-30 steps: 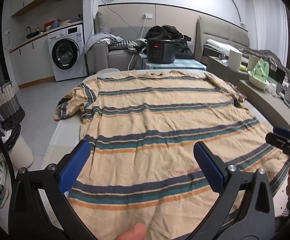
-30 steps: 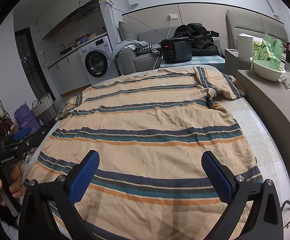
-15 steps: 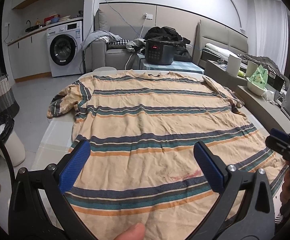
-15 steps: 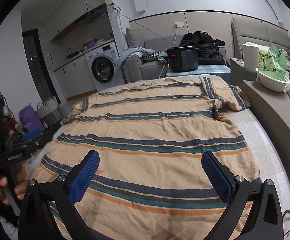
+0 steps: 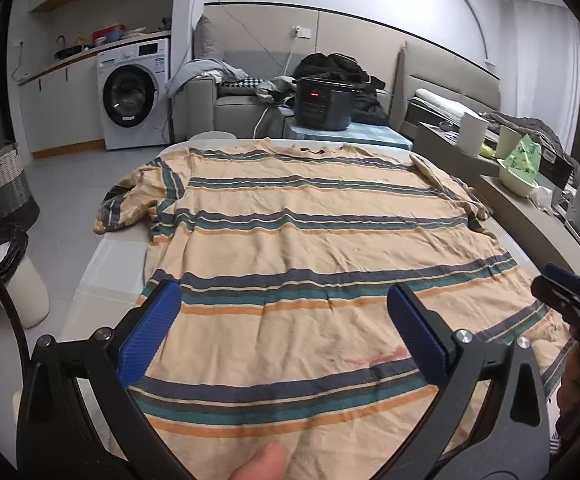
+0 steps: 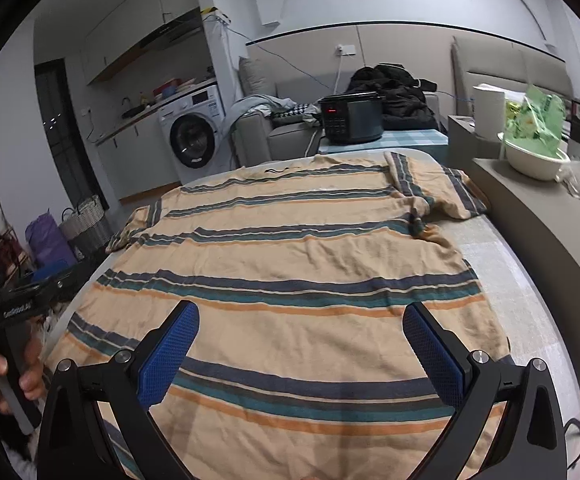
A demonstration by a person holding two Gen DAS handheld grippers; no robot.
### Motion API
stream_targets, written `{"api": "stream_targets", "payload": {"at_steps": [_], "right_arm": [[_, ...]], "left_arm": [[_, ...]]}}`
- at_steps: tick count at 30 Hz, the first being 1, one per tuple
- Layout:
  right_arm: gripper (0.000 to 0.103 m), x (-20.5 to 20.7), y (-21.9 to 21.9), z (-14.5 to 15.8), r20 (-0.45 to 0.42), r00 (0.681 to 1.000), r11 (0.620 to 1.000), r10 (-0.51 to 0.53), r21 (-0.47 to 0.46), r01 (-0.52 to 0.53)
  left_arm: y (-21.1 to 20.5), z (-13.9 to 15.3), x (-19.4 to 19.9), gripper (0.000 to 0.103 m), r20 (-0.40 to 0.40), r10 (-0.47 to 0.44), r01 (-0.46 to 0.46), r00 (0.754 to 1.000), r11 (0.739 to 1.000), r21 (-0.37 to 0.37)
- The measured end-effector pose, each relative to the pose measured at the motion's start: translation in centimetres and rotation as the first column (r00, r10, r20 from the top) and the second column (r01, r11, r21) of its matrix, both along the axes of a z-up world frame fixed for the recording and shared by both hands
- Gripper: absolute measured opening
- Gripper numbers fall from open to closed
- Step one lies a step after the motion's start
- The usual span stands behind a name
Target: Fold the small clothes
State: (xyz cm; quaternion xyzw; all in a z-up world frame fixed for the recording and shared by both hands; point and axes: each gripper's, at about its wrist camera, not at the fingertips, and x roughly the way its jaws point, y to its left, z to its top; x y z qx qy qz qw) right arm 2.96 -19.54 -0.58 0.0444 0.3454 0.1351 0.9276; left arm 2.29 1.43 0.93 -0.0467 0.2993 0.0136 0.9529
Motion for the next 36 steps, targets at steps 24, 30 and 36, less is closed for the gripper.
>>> {"api": "stream_targets", "payload": {"at_steps": [24, 30, 36], "right_arm": [[0.103, 13.5, -11.0, 2.1, -0.216, 0.954, 0.905, -0.206, 0.329, 0.270], [0.086, 19.8, -14.6, -2.8, -0.352, 0.903, 0.833, -0.249, 0.398, 0.384], [0.085, 22.2, -16.7, -5.4, -0.428, 0.870, 0.754, -0.244, 0.481, 0.447]], "left_arm": [[6.9, -0.1, 8.0, 0.102, -0.058, 0.121, -0.127, 0.991, 0.987, -0.103], [10.4, -1.9, 11.4, 0.102, -0.106, 0.215, -0.229, 0.971, 0.964, -0.139], [12.6, -3.9, 14.2, 0.102, -0.171, 0.268, -0.292, 0.948, 0.947, -0.136]]}}
